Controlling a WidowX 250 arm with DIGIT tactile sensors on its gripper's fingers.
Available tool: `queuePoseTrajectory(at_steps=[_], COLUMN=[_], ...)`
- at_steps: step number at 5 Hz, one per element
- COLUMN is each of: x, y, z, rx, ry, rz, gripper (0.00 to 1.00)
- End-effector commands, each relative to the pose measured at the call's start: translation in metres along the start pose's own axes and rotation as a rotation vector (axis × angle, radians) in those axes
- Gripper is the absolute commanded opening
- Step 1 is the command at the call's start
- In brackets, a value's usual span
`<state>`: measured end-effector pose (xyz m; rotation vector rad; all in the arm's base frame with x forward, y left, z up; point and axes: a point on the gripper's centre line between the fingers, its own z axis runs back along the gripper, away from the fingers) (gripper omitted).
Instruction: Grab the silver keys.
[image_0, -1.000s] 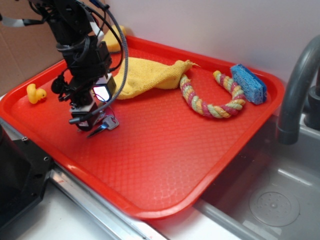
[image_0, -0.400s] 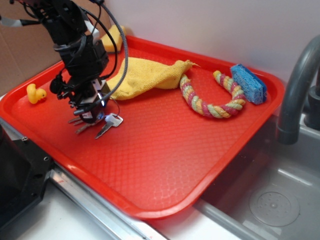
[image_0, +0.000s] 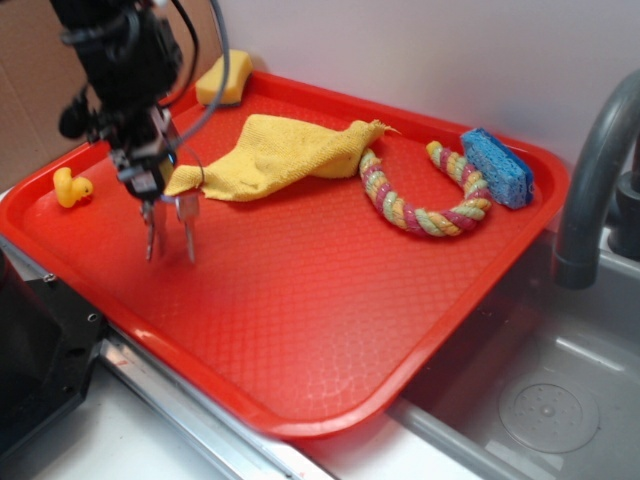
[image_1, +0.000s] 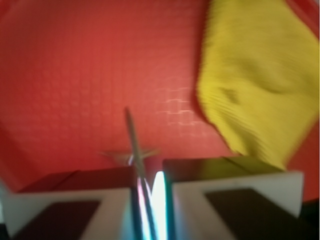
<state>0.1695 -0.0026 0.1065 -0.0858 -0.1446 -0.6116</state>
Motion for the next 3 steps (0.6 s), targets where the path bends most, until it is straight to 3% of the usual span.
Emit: queuePoseTrajectory(at_steps=[1, 2, 3], x=[-0.013, -0.005, 0.002], y=[0.008, -0.002, -0.006], z=[0.115, 0.165, 0.164], rx=[-0.028, 0.071, 0.112], ry=[0.012, -0.005, -0.01], rz=[0.522, 0.761, 0.911], gripper=[0.0, 0.0, 0.0])
